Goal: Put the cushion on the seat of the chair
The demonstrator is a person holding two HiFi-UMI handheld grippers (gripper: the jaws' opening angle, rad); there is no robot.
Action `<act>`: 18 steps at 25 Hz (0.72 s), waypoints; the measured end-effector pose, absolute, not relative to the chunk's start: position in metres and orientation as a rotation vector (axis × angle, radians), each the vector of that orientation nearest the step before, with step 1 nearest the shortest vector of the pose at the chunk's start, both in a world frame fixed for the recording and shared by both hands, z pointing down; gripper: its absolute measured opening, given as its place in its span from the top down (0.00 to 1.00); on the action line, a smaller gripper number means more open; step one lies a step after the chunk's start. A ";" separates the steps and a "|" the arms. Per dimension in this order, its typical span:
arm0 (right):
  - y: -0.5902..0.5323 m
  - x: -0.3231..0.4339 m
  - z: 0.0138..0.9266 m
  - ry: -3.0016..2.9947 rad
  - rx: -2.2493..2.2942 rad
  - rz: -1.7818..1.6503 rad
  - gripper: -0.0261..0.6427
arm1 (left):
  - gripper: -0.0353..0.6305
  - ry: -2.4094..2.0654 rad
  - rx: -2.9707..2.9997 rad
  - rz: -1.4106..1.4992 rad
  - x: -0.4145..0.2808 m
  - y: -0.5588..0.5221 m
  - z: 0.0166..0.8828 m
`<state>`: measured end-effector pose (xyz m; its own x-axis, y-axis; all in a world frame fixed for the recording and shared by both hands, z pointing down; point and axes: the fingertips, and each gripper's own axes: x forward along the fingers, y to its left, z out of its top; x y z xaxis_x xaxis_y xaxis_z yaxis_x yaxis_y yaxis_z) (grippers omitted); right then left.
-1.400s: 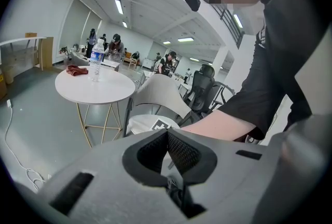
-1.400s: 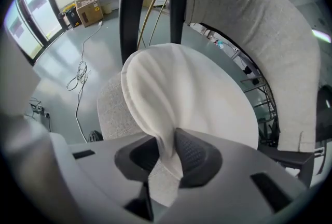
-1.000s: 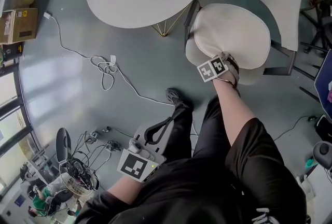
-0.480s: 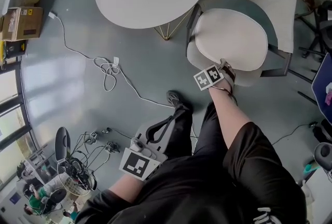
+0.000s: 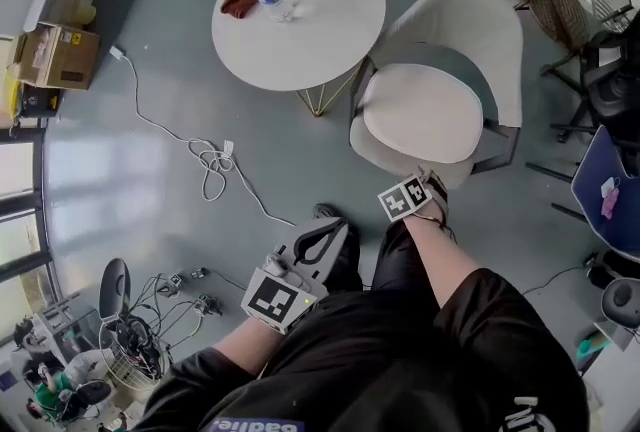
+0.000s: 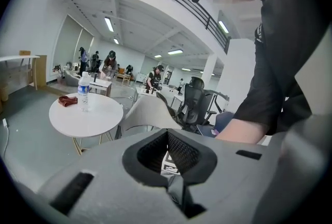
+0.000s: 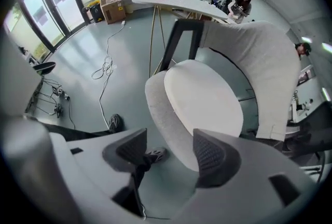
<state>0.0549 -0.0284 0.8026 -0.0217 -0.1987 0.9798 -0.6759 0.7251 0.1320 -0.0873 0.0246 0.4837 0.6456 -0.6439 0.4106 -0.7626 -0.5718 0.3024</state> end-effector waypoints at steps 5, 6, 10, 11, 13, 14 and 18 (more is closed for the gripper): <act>-0.030 0.073 0.738 -1.665 0.764 0.517 0.56 | 0.92 -1.111 2.484 0.291 -0.076 0.010 0.452; -0.031 0.073 0.723 -1.694 0.770 0.535 0.56 | 0.92 -1.112 2.489 0.277 -0.072 0.008 0.446; -0.030 0.066 0.660 -1.848 0.796 0.649 0.56 | 0.92 -1.105 2.503 0.234 -0.055 0.006 0.425; -0.029 0.065 0.646 -1.883 0.802 0.683 0.56 | 0.92 -1.101 2.508 0.228 -0.050 0.006 0.420; -0.028 0.062 0.617 -1.955 0.806 0.732 0.56 | 0.92 -1.097 2.517 0.216 -0.043 0.004 0.413; -0.031 0.060 0.600 -1.999 0.807 0.739 0.57 | 0.92 -1.100 2.523 0.208 -0.040 0.002 0.409; -0.046 0.057 0.535 -2.167 0.830 0.720 0.67 | 0.92 -1.135 2.558 0.169 -0.037 -0.019 0.387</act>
<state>0.0568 -0.0459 0.5350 -0.5522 -0.3421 0.7603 -0.7289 0.6408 -0.2410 -0.0370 -0.0193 0.3866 0.6742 -0.6980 0.2414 -0.7380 -0.6246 0.2552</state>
